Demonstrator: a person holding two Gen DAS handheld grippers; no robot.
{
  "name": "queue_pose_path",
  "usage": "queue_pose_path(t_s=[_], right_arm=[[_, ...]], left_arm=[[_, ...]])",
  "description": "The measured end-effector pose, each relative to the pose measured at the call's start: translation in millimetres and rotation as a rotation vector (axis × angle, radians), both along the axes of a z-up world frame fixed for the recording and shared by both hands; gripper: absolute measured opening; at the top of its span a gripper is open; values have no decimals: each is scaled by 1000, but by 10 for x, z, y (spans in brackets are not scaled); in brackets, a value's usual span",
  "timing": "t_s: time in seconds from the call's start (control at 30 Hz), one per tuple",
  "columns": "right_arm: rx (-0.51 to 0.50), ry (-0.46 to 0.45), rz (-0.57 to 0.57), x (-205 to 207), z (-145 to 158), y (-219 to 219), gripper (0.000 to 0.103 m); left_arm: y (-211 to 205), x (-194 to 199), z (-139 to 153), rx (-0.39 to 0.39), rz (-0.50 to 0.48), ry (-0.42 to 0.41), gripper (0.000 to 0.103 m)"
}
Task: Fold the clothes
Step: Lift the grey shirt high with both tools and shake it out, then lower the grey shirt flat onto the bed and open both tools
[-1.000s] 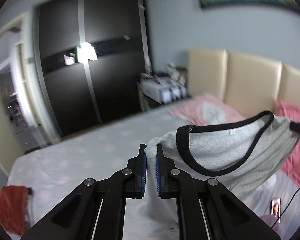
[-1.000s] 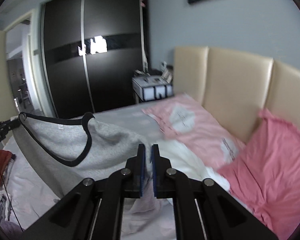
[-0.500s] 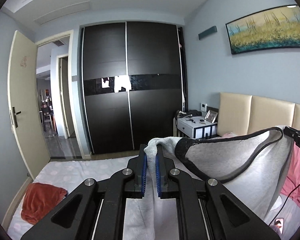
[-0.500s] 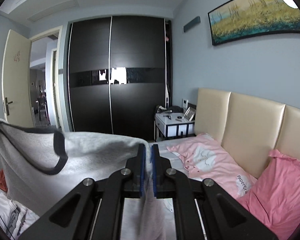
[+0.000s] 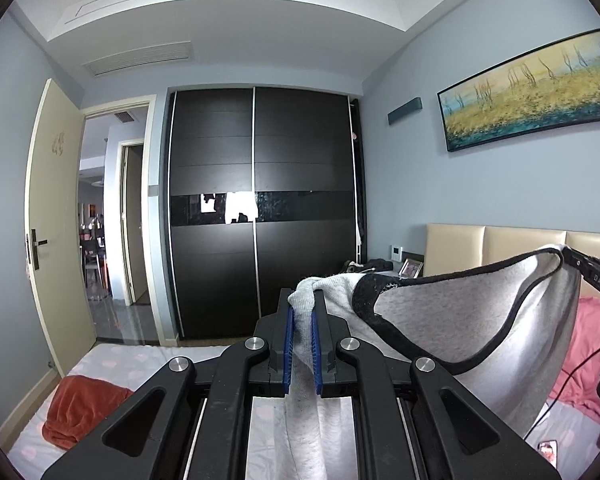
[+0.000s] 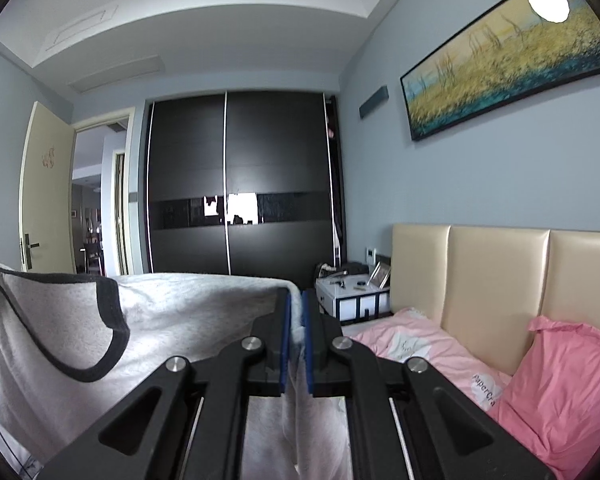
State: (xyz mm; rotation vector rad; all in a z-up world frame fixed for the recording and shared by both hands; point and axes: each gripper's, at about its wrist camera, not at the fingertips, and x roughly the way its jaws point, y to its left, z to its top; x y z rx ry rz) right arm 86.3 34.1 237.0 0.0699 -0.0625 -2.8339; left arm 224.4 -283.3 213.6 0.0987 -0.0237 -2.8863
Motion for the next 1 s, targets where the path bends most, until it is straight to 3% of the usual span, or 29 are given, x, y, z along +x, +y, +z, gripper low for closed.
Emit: queue_pose_path(t_s=[0.2,0.37,0.53,0.77,1.0], right_arm=[[30,-75,1,-323,-183,-157,6],[111,-212,-24,-992,-653,-443,6],[162,-368,-35,-1794,-1249,-759,6],[286,-488,-77,-3004,-2115,-1326,6],[433,-630,-90,-4079,-3321,-1843,6]], left_arm=[[-73,-322,-178,0,15,-80,8],[-352,-1111,-596,54,38,-242,8],[-720,-2048,-1192,97,82,-393,8],[-1189,-3419,-2154,144,143,-600,8],[-1510,-4340,-3198,158,173,-763,8]])
